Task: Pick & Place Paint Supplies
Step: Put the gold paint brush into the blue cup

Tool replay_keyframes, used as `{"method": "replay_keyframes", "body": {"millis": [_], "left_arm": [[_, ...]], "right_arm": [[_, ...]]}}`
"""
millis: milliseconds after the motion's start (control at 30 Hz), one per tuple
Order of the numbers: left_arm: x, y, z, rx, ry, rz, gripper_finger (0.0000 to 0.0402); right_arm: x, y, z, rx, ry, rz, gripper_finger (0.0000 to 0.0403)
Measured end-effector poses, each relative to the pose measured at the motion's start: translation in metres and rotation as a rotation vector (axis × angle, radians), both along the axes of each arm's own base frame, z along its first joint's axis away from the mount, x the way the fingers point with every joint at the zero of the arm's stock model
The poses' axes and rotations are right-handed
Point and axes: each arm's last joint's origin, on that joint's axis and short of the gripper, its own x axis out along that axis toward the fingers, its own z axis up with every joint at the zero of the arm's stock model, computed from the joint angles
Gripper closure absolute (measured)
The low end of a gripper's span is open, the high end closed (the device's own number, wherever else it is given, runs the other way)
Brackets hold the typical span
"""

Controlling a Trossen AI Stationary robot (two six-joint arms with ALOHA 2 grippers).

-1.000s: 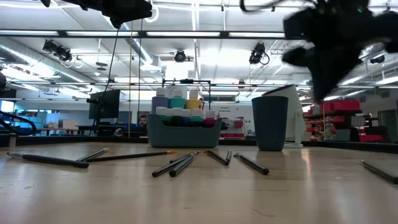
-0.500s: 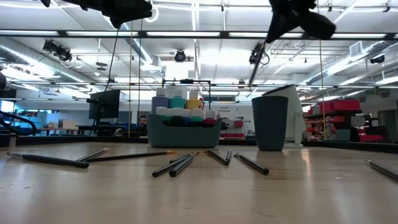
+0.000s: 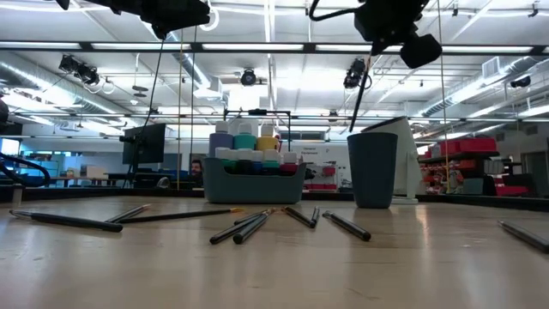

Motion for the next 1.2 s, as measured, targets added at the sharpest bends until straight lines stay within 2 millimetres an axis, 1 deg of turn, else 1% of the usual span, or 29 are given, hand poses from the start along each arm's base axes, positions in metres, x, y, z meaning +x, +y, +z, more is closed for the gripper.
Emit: {"method": "replay_keyframes", "body": {"millis": [133,267,433,567,700,833,933,1100,1200], "left_arm": [[0.000,0.000,0.000,0.000,0.000,0.000,0.0248],[0.000,0.000,0.000,0.000,0.001,-0.001,0.0248],[0.000,0.000,0.000,0.000,0.001,0.000,0.0248],[0.000,0.000,0.000,0.005,0.003,-0.001,0.0248],[0.000,0.000,0.000,0.016,0.007,-0.002,0.0248],[0.000,0.000,-0.001,0.015,0.011,-0.002,0.0248],[0.000,0.000,-0.001,0.015,0.011,-0.002,0.0248],[0.000,0.000,-0.001,0.015,0.012,-0.002,0.0248],[0.000,0.000,-0.001,0.015,0.012,-0.002,0.0248]], "right_arm": [[0.000,-0.007,-0.004,0.065,0.008,-0.009,0.0403],[-0.003,-0.011,-0.017,0.086,0.027,-0.030,0.0403],[-0.003,-0.012,-0.046,0.227,0.005,-0.018,0.0403],[-0.003,-0.011,-0.070,0.259,0.003,0.002,0.0403],[-0.002,-0.011,-0.084,0.259,-0.051,0.005,0.0389],[0.000,-0.011,-0.090,0.267,-0.110,0.012,0.0364],[0.001,-0.010,-0.091,0.326,-0.159,0.013,0.0346],[0.002,-0.010,-0.092,0.360,-0.288,-0.037,0.0324],[0.002,-0.009,-0.091,0.349,-0.378,-0.074,0.0315]]}}
